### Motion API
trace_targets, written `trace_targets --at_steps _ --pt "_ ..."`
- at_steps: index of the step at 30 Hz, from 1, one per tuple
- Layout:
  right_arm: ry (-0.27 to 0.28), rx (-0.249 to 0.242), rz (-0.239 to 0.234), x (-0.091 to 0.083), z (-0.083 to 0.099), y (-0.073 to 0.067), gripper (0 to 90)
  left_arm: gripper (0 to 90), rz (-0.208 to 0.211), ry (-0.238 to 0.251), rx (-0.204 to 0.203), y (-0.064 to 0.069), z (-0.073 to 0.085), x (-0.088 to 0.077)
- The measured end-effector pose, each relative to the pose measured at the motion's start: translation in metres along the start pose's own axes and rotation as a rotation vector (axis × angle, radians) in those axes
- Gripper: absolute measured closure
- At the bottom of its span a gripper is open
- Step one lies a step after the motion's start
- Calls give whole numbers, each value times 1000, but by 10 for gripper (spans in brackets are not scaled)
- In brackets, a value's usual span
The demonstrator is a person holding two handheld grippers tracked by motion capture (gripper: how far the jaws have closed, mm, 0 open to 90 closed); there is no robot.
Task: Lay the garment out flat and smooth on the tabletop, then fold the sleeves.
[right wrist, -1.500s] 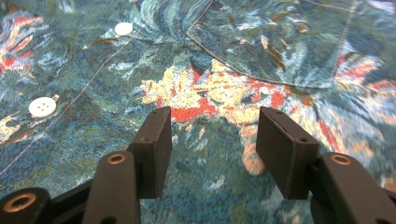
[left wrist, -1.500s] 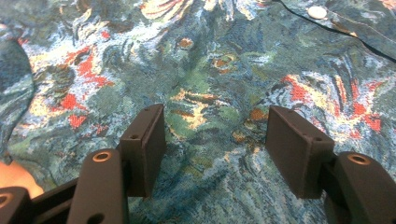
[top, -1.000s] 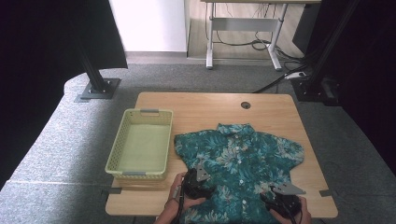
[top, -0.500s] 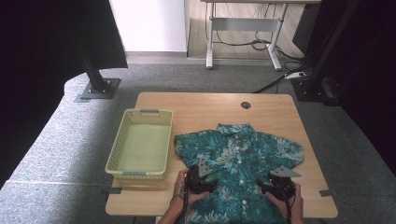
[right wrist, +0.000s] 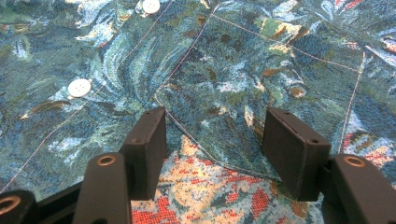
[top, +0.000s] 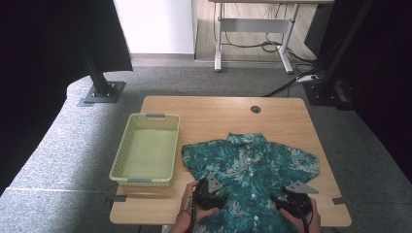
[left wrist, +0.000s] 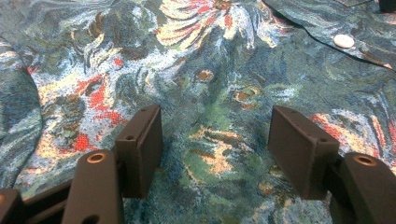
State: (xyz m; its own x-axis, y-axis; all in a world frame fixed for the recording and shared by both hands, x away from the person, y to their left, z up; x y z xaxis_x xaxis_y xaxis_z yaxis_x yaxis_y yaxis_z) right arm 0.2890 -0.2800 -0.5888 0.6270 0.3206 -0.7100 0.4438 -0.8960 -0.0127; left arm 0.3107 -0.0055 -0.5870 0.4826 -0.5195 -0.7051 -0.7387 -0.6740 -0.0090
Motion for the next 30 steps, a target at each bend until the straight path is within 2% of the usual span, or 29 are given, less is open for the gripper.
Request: trace_targets --at_steps 6,19,26,30 --pt "9 -11 -37 1 -1 2 357 349 3 -1 1 0 0 0" --pt "52 0 -35 -5 -10 14 362 343 5 -2 5 -1 -1 1" --pt "60 8 -35 -3 -17 30 368 340 10 -1 12 -2 -2 2" --pt "72 32 -50 -2 -20 40 368 341 10 -1 10 -2 -2 2"
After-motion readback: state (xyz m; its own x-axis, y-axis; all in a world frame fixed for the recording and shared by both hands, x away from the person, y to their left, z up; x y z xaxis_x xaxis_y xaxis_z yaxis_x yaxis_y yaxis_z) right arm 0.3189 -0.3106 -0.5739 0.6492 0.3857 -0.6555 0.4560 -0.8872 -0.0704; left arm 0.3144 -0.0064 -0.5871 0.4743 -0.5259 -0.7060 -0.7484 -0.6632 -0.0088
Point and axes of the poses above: each handheld gripper's, and its own axes: x roughly forward along the jaws, z roughly out of its underside, y roughly to its right, the point moved 5 cm from there along x, roughly forward along the jaws, and after that the axes turned 3 degrees about -y, right-handed, at the moved point
